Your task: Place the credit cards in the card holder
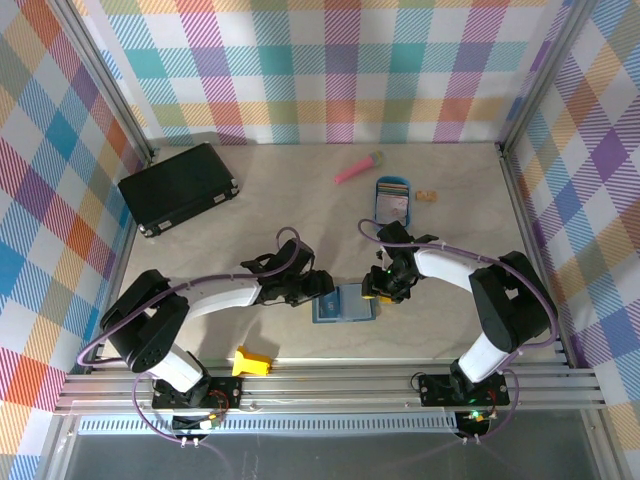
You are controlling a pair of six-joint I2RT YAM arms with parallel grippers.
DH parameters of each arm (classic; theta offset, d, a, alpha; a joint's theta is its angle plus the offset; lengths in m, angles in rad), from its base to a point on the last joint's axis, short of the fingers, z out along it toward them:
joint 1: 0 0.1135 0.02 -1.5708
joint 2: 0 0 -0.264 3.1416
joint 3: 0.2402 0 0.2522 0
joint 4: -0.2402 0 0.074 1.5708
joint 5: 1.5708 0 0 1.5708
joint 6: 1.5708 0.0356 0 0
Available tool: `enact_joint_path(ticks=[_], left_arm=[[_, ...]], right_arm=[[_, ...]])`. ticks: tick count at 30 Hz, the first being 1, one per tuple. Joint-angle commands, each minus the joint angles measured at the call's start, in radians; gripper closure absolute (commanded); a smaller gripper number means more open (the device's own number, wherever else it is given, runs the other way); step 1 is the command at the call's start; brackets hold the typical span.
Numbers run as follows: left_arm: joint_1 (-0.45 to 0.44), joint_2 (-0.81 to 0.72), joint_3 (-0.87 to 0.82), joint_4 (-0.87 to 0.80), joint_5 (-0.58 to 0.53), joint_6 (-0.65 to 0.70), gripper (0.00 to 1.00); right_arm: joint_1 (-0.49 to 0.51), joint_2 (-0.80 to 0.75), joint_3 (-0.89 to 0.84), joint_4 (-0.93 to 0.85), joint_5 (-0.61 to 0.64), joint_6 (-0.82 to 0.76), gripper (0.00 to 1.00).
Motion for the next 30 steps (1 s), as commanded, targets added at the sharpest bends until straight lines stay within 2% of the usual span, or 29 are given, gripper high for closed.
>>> enact_joint_path(ticks=[1,9,15,28,30], left_arm=[[-0.009,0.022,0.042,-0.123,-0.027,-0.036,0.38],[-0.012,0.043,0.085,-0.195,-0.009,-0.031,0.35],[-0.013,0.066,0.079,-0.155,0.036,-0.019,0.34],[-0.017,0.079,0.080,-0.143,0.053,-0.004,0.33],[-0.018,0.081,0.077,-0.101,0.060,-0.002,0.33]], right_arm=[[0.005,0.048,-0.049,0.034,-0.001,0.009,0.54],[0.004,0.047,-0.049,0.034,-0.001,0.010,0.54],[0.003,0.048,-0.049,0.033,-0.005,0.008,0.54],[0.004,0.052,-0.052,0.035,-0.012,0.008,0.54],[0.004,0.053,-0.051,0.034,-0.012,0.007,0.54]])
